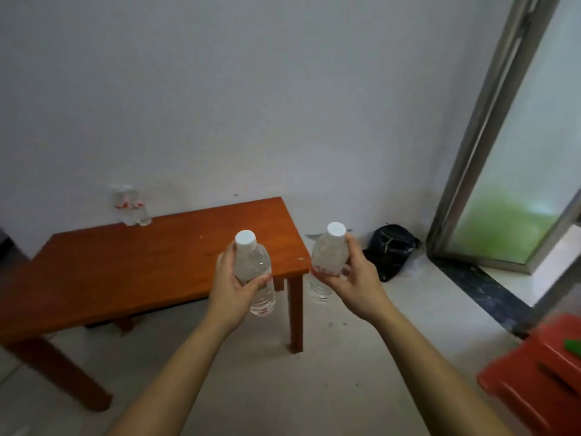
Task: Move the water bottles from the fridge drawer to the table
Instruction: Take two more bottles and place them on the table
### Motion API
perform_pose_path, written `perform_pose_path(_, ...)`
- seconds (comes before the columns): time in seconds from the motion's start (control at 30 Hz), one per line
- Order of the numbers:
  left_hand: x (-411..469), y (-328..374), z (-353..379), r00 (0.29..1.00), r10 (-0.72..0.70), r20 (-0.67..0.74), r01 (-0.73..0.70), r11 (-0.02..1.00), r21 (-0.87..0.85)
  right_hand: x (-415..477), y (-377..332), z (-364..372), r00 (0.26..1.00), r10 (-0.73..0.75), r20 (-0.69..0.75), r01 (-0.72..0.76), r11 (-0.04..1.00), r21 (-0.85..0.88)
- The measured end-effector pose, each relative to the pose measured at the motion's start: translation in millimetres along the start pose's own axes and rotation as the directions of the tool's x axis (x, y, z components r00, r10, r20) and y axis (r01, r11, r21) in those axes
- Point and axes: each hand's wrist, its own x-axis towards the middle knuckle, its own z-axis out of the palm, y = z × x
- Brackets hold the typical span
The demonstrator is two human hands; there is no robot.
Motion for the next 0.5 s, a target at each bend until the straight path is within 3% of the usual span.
perform_pose_path(0.23, 72.6, -62.1, -130.6, 0.983, -0.046, -0.180, 0.058, 0.996, 0.061, 95.1, -24.1, 151.7, 0.988, -0.069, 0.140, 0.067, 0.998, 0.022)
perform_pose_path(0.5, 184.5, -141.1, -199.0, 0.959, -0.026, -0.281, 0.066, 0.989, 0.134, 215.1, -5.9, 277.4, 0.949, -0.134, 0.285, 0.116, 0.990, 0.076)
